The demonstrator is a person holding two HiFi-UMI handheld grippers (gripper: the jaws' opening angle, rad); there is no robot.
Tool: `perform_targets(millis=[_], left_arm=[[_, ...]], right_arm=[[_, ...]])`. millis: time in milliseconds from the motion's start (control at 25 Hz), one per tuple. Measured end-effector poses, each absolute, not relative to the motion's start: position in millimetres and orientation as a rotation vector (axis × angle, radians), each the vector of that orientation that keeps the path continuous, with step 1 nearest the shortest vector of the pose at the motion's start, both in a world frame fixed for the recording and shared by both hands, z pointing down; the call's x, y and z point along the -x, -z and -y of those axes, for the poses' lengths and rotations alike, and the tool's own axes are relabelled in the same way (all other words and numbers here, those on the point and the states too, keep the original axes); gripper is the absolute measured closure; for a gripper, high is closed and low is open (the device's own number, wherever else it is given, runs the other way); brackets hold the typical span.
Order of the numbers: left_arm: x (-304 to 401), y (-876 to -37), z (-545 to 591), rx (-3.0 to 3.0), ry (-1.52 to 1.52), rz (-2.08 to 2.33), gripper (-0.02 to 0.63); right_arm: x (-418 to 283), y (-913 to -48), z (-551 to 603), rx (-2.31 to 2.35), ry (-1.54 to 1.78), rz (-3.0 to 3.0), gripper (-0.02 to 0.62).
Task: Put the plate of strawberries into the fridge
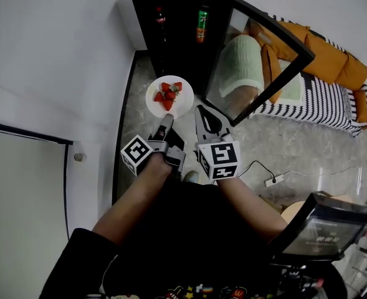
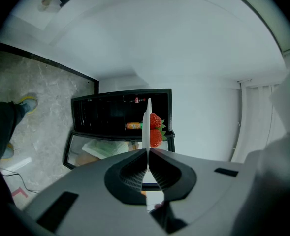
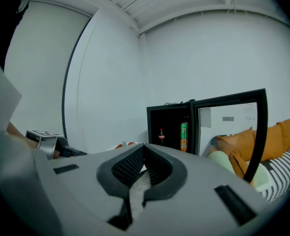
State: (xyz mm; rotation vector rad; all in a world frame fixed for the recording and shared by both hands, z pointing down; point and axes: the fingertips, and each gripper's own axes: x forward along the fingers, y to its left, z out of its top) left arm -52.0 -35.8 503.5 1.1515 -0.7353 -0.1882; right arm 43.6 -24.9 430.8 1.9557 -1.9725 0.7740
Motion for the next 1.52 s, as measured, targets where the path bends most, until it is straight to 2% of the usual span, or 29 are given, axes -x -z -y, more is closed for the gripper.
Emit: perform_targets(millis=[640, 960, 1520], left_arm=[[9, -521, 64, -1.211, 0.170, 0.645, 0.591], [44, -497, 44, -1.222, 0.213, 0.664, 0.591], [41, -444, 42, -1.286, 0.168, 0.668, 0.591]], right_arm=[[-74, -433, 40, -1.989, -0.674, 1.960, 0.591], [-42, -412, 22, -1.975, -0.651, 1.995, 0.591], [-49, -364, 17, -2.043, -0.683, 2.006, 0.591]])
